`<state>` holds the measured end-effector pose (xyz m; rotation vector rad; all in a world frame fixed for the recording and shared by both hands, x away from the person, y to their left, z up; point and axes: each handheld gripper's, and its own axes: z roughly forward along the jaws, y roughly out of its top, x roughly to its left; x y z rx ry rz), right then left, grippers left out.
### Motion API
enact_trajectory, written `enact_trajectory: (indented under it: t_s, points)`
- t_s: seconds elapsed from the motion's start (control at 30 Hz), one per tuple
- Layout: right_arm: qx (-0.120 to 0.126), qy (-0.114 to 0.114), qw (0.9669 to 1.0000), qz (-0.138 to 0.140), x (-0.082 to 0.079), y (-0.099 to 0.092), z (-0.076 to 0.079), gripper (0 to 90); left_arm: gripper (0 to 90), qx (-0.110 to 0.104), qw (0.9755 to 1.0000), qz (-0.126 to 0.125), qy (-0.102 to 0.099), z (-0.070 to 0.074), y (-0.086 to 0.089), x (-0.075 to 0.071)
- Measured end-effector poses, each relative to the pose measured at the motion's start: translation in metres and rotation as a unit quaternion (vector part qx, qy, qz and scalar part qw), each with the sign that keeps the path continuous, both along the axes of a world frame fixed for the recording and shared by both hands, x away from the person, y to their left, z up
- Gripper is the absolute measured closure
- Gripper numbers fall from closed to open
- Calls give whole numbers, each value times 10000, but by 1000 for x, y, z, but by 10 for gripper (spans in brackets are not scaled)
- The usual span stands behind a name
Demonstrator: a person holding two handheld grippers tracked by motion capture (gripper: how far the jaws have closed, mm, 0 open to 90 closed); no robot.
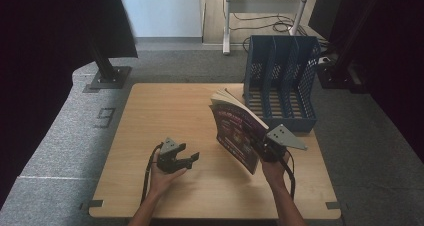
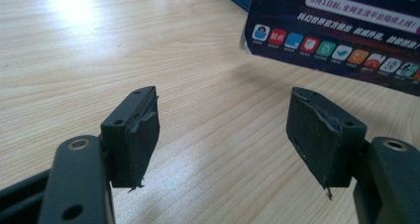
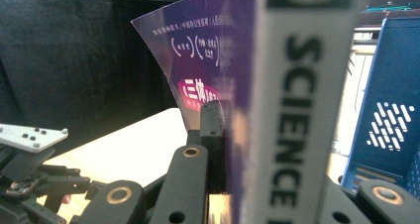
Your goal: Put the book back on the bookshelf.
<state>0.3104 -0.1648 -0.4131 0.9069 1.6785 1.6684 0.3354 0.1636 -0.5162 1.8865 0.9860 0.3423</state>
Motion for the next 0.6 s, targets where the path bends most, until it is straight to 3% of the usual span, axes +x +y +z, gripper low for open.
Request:
enact_trajectory:
  t_s: [0.6]
  points:
    - [18, -26, 9998, -171, 5, -4, 19, 815, 293, -29, 10000, -67, 3, 2, 0, -2]
